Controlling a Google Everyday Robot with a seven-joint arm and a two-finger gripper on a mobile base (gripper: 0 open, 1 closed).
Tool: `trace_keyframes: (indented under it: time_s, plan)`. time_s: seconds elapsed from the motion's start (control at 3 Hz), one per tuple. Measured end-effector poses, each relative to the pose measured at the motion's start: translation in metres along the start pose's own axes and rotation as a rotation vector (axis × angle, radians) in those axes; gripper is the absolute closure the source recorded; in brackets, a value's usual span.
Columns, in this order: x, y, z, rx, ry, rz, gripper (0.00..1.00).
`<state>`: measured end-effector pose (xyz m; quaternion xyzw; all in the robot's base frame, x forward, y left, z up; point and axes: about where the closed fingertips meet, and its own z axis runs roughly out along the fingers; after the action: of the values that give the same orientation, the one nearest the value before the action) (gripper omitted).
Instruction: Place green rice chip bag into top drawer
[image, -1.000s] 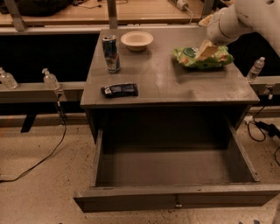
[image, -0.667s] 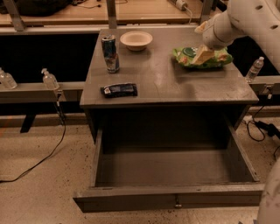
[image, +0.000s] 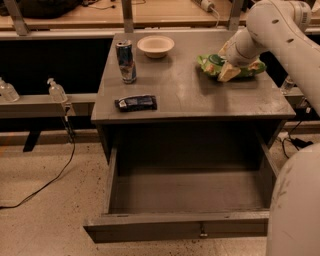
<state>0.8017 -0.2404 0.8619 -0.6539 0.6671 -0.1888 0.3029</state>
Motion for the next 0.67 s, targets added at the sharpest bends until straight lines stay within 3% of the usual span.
trace_keyframes:
  time_s: [0.33,0.67]
  plan:
    - [0.0148,0.0153,0.013,-0.052,0.024,0.019,0.67]
    - [0.0154,0.0142,0.0083,-0.041,0.019,0.025,0.98]
